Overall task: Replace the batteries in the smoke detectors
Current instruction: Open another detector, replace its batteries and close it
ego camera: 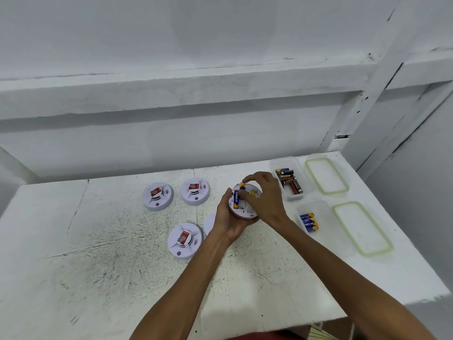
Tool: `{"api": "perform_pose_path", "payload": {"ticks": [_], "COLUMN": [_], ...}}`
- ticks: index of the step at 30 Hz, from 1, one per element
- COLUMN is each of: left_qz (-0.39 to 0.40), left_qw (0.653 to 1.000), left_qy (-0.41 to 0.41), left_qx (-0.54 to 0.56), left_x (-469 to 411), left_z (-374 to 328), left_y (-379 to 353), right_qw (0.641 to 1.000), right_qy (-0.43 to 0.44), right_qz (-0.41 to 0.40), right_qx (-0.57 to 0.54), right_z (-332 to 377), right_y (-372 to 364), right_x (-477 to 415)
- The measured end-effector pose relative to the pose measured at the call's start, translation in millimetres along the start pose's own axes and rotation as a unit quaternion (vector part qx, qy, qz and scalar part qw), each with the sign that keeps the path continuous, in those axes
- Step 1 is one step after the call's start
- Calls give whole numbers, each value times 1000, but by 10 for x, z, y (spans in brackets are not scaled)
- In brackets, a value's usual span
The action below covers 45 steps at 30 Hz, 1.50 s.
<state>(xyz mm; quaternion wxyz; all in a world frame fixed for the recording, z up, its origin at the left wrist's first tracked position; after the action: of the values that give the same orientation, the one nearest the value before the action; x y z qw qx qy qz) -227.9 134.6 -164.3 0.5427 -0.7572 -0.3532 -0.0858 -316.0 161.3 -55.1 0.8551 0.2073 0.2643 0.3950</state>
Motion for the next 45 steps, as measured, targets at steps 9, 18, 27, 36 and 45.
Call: {"api": "perform_pose_path", "payload": {"ticks": [9,18,27,36,45], "left_qz": [15,39,66,66,52], "left_qw": [1000,998,996,995,997], "left_qy": [16,33,59,68,56], "left_qx": [2,22,6,4,2], "left_x": [-53,-91,-103,-115,-85], "left_z": [189,458,641,673,593], "left_y": [-116,-360,-568,-535,-442], "right_qw": [976,959,917,903,927], "right_qy": [-126,-258,-370,-398,-296], "right_qz": [-115,-119,-75,-29,-48], "right_qx": [-136,15,128,158,226], "right_z": [-294,-1061,-1555,-1798,-1189], "right_y": [610,1356,1415,1196,1266], "right_x": [38,453,1059,1201,874]}}
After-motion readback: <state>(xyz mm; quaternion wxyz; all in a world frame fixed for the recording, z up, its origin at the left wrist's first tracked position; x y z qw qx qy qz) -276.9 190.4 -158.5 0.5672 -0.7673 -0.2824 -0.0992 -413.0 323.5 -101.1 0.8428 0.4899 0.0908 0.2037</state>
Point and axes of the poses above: each hand's wrist, its own x-axis away from the middle knuckle, its own y-axis out of the back of the hand, z = x × y, the point moved 10 cm from there along -x, towards the middle knuckle, and after that the axes turned 1 degree about -x, right-handed, at the moved point
